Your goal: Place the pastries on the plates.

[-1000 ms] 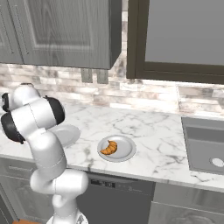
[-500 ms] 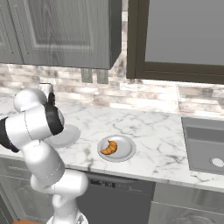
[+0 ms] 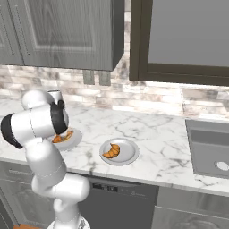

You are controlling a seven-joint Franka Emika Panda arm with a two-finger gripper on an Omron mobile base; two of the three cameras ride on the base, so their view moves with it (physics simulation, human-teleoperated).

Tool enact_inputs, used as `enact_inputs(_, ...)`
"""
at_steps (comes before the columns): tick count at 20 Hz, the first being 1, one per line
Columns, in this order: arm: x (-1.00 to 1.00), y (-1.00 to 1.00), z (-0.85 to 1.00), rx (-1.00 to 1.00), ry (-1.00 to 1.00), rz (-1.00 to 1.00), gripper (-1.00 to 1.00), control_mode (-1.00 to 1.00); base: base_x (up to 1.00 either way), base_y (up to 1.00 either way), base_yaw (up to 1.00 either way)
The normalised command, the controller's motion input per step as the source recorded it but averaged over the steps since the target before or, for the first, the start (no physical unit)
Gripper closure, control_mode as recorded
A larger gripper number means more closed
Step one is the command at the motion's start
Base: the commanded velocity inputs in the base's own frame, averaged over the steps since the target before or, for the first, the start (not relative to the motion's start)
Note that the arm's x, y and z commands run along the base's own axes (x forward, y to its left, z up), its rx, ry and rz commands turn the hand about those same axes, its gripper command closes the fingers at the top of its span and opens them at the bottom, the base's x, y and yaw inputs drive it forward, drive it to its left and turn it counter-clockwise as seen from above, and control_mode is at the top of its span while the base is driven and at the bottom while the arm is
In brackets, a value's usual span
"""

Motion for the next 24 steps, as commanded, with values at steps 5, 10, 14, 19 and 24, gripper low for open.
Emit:
enact_inputs(5,0.54,0.02,-0.26,-0.05,0.03,-0.01,1.00,-1.00,0.00,0.00,0.00)
enact_inputs(10,0.26,0.08,-0.03,0.00,0.10,-0.02,1.00,-1.00,0.00,0.00,0.00)
enact_inputs(14,-0.10,0.00,0.02,0.00,0.05,-0.05,-1.00,-1.00,0.00,0.00,0.00)
enact_inputs(19,-0.07,0.00,0.06,0.00,0.00,-0.06,-1.00,-1.00,0.00,0.00,0.00)
enact_inputs(24,-0.01,0.00,0.18,0.00,0.00,-0.06,-1.00,-1.00,0.00,0.00,0.00)
